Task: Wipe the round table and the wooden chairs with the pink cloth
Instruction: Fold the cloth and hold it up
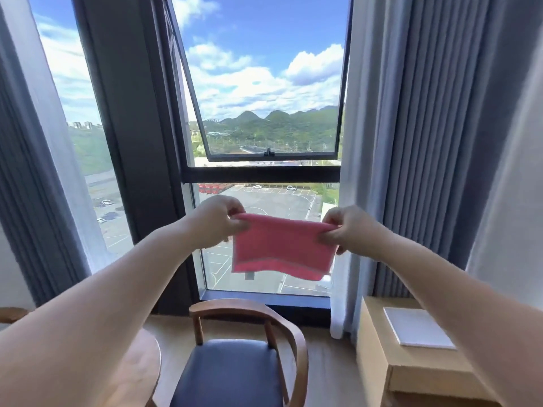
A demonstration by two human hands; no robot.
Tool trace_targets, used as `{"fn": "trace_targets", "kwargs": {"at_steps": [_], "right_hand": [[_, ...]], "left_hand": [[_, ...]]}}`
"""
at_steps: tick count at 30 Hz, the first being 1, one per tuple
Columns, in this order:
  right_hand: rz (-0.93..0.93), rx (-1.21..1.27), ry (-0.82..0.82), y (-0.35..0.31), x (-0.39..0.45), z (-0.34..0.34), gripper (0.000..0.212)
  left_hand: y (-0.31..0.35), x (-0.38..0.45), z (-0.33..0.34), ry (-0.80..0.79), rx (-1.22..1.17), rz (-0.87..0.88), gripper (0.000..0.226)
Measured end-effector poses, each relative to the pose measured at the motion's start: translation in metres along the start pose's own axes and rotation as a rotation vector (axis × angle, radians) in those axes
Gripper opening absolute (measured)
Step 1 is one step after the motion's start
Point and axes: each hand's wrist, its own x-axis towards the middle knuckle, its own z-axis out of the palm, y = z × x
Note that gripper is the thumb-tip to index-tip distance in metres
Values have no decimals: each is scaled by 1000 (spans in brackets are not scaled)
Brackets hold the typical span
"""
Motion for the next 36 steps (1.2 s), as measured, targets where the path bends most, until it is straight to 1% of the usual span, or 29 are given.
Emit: {"fn": "trace_targets", "kwargs": {"at_steps": [3,6,10,15,17,22,26,30,34,36], "right_hand": [[52,20,54,-1,-6,-7,13],[58,9,131,0,-13,-19,8],[49,0,189,5,-16,-34,3],[10,-186,179,22,-19,-44,5],[9,-217,185,34,-21,-48,7],[33,-274,198,78,-21,-68,6],[44,-236,199,124,-17,-99,6],[58,-191,168,181,-11,-148,9],[75,-163,123,239,-3,-204,5],[88,-132,75,265,3,-231,18]], "left_hand": [[2,16,4,-20,-18,2,8],[5,29,13,-37,-36,39,10],[4,44,22,-38,-104,64,9],[6,60,34,-90,25,155,10],[11,66,43,-93,41,182,10],[32,90,80,-97,-60,203,11],[60,123,117,-111,-155,209,10],[98,162,164,-91,-217,192,5],[143,203,213,-97,-250,160,12],[165,224,235,-76,-263,160,13]]}}
